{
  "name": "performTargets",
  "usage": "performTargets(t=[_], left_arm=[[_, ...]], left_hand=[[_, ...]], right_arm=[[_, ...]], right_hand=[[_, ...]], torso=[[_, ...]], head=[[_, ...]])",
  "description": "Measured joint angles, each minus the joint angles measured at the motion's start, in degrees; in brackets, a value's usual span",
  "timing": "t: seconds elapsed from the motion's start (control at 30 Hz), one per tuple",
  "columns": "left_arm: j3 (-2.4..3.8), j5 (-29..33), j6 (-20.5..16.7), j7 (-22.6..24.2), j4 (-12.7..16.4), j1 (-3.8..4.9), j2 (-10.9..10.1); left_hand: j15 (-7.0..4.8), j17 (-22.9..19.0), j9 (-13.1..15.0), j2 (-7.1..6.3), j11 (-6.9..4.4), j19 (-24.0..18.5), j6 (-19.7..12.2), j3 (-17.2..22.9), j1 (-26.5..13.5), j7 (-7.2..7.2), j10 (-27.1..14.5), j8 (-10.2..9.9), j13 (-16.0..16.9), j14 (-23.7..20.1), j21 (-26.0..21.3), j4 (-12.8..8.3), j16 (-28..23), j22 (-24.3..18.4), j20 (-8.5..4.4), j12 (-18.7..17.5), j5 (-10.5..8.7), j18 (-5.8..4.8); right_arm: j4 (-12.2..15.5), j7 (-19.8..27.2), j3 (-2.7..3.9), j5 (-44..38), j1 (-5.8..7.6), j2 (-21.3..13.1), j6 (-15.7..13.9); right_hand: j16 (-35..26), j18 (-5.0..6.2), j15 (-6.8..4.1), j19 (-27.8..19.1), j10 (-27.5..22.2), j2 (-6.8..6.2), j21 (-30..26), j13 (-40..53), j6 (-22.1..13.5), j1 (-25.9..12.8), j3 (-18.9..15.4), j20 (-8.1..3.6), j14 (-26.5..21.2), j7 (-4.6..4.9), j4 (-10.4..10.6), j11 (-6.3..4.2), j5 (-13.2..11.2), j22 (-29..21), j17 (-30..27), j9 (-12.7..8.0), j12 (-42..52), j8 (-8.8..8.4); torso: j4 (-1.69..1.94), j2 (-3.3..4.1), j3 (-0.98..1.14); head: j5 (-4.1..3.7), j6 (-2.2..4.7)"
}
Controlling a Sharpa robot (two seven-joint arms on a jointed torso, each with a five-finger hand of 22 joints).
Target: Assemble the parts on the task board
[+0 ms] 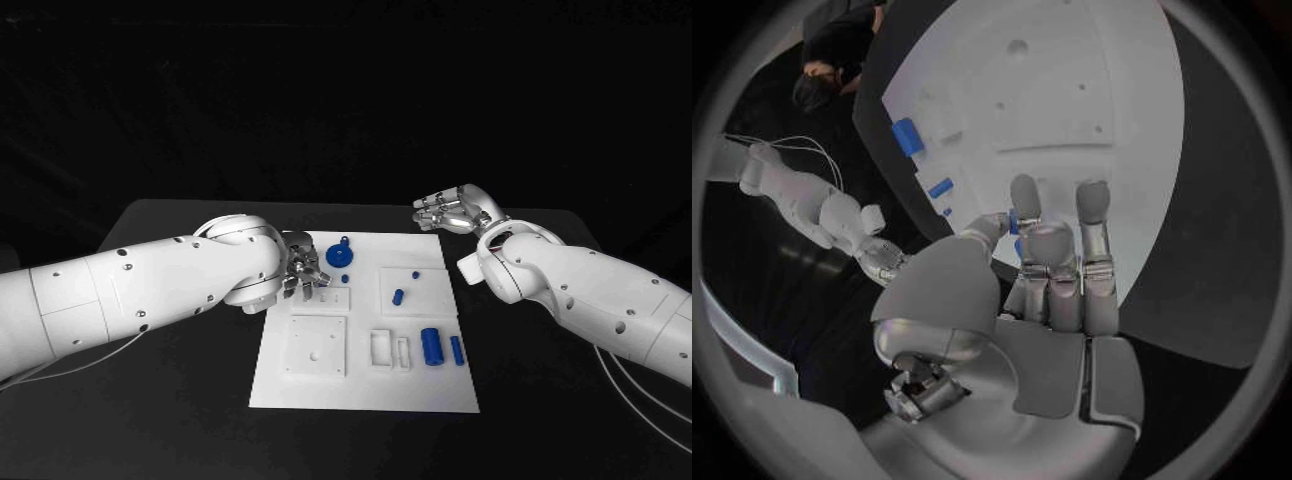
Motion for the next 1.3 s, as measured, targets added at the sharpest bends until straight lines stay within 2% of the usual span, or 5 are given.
performTargets(t=[0.23,0.37,0.7,0.93,1.3], left_arm=[[0.27,3.25,9.48,-0.51,-5.85,1.85,3.09],[0.27,6.30,15.79,-1.21,-9.30,2.25,4.88],[0.26,11.48,26.38,-2.23,-16.71,2.72,9.55],[-0.01,12.90,28.90,-2.36,-19.72,2.76,11.97],[-0.51,12.69,27.33,-2.39,-20.95,2.69,13.07]], left_hand=[[0.04,-0.01,1.76,1.00,0.00,-0.94,0.31,0.03,-0.34,0.31,0.00,-1.62,0.00,-0.04,0.68,-2.21,0.00,0.00,0.11,0.35,-1.50,0.00],[0.20,-0.62,4.47,2.42,0.18,-1.73,0.32,-1.15,-0.56,0.31,0.18,-3.37,0.27,-0.64,0.92,-3.43,0.00,-0.01,0.12,0.16,-3.48,0.00],[0.20,-0.67,6.14,2.84,0.21,-1.74,0.72,-1.76,-0.22,0.72,0.21,-5.45,0.90,-0.64,1.14,-4.08,0.00,-0.01,0.11,0.62,-4.60,0.00],[0.40,-0.74,7.33,3.37,0.21,-1.95,0.93,-1.96,-0.15,0.92,0.20,-6.35,1.05,-0.84,1.57,-4.33,0.28,-0.02,0.31,0.85,-5.26,0.00],[0.40,-0.49,7.89,3.48,0.21,-1.94,0.93,-1.94,-0.12,0.92,0.20,-6.61,1.22,-0.84,1.57,-4.35,0.67,-0.02,0.31,1.23,-5.48,0.00]], right_arm=[[-0.11,0.00,0.00,0.01,0.00,0.17,0.00],[-0.12,0.00,0.00,0.01,0.00,0.24,0.00],[-0.11,0.00,0.01,0.01,0.00,0.43,0.00],[-0.10,-0.01,0.01,0.02,0.00,0.64,0.00],[-0.07,-0.03,0.00,0.02,0.00,0.72,0.00]], right_hand=[[0.00,0.00,0.00,0.00,0.00,0.00,0.00,0.00,0.00,0.00,0.00,0.00,0.00,0.00,0.00,0.00,0.28,0.00,0.00,0.00,0.00,0.00],[0.00,0.00,0.00,0.00,0.00,0.00,0.00,0.00,0.00,0.00,0.00,0.00,0.00,0.00,0.00,0.00,0.28,0.00,0.00,0.00,0.00,0.00],[0.00,0.00,0.00,0.00,0.00,0.00,0.00,0.00,0.00,0.00,0.17,0.00,0.00,0.00,-0.17,0.00,0.28,0.00,0.00,0.00,0.00,0.00],[0.00,0.00,0.00,0.00,0.00,0.00,0.00,0.00,0.00,0.00,0.17,0.00,0.00,0.00,-0.17,0.00,0.27,0.00,0.00,0.00,0.00,0.00],[0.00,0.01,0.00,0.00,0.00,0.00,0.00,0.00,0.00,0.00,0.17,0.00,0.00,0.00,-0.17,0.00,0.27,0.00,0.00,0.00,0.00,0.00]], torso=[[0.01,-0.01,-0.01],[0.02,-0.01,-0.01],[0.00,0.00,-0.01],[-0.07,0.07,0.01],[-0.03,0.05,-0.03]], head=[[0.32,-0.17],[0.48,-0.24],[0.90,-0.37],[1.00,-0.38],[0.80,-0.53]])
